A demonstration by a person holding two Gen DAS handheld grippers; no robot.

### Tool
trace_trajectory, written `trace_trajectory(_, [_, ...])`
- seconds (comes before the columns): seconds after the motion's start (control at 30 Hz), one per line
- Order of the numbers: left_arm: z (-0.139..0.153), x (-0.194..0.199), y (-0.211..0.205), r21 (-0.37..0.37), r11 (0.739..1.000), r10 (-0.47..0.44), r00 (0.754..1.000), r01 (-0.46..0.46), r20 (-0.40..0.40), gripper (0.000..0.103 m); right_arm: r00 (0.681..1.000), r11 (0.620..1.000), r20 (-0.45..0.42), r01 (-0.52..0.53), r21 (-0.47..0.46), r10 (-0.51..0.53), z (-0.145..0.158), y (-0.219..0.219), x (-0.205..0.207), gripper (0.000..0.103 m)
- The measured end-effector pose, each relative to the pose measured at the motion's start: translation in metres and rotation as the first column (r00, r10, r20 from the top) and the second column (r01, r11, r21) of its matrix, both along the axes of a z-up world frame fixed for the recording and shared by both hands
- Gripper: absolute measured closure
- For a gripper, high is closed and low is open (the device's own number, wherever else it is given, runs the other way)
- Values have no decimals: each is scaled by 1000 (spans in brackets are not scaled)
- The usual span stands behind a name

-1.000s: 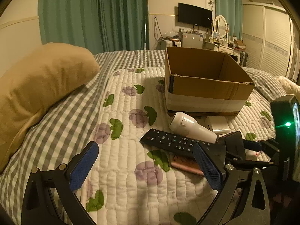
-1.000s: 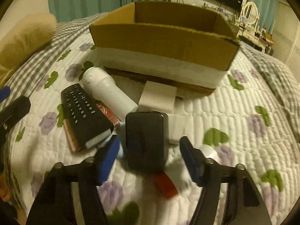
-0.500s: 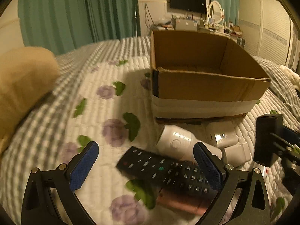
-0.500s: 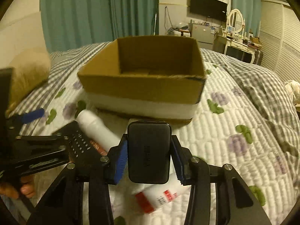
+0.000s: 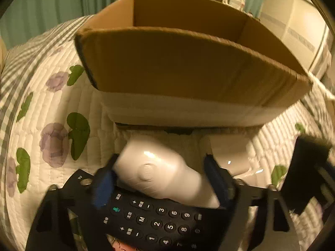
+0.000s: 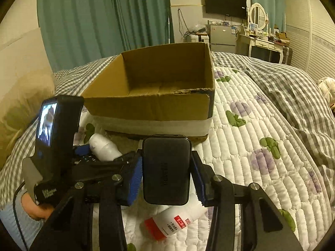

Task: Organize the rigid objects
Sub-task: 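Grasp the black power bank with the right tool while the left tool grasps the white hair dryer, then carry both held items over the cardboard box and open both tools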

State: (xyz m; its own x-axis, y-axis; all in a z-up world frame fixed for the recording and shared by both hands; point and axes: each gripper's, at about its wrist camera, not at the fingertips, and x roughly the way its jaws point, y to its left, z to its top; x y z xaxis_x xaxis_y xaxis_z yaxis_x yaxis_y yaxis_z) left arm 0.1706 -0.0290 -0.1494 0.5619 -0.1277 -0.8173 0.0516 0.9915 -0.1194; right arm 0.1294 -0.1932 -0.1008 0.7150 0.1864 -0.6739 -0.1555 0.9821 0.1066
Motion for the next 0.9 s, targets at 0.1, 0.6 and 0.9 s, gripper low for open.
trace_trajectory(0.1, [11,-7,3,-43,999,-8,1000,9,19,44,1000,1000,-18,9,0,-9,-4,-2,1,60])
trace_trajectory(0.6, [132,-55,-4,99,995,-47,955,19,291,46,996,1000,88,9,-11,-8,49,-8,-13,60])
trace_trajectory(0.9, [188,-25,-5,180,984,-63,919,-8,389,46,970,996,225,-81,-40,88,146,7,27,60])
